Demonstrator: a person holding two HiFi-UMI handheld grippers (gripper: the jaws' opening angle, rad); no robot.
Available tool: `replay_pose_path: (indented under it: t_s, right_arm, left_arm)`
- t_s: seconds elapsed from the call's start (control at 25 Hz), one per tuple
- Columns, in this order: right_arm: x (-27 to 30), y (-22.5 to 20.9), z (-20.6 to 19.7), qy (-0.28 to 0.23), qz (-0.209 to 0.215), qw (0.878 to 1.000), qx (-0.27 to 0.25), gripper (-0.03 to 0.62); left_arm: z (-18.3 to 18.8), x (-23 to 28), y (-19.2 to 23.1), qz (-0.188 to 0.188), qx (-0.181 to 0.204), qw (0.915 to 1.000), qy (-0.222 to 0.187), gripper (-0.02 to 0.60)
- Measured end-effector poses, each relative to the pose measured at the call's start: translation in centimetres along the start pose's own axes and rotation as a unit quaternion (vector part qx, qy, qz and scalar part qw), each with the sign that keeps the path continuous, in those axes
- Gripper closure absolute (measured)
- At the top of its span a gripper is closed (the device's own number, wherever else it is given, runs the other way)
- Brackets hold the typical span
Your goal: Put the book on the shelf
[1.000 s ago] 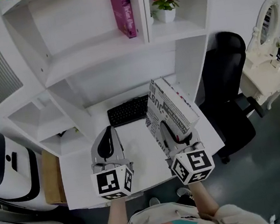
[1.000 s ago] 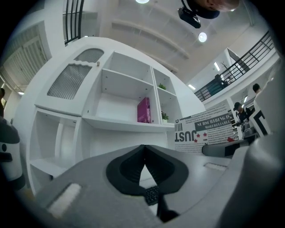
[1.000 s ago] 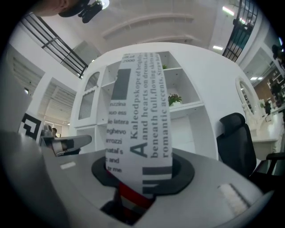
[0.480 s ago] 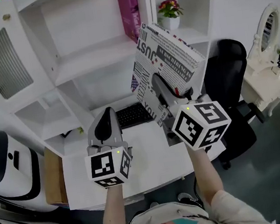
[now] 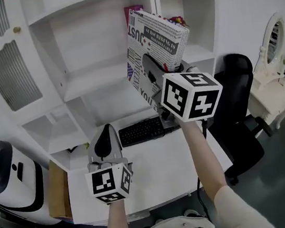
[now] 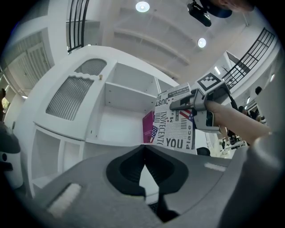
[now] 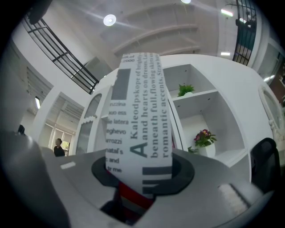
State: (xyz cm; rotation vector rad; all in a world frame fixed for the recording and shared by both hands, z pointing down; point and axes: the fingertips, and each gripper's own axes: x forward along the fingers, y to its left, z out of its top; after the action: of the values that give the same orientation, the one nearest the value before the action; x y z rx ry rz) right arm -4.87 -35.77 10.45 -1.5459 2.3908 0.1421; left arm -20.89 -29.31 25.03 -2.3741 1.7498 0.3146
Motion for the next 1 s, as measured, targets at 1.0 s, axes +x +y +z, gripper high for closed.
replay_pose_path:
  t_s: [1.0]
  right_arm:
    - [17.7,-3.7,-1.1,0.134,-0.042,0.990,-0.023,0.439]
  left_arm:
    - [1.4,4.3,0.2,0.004,0.021,0.9994,0.026,0.583]
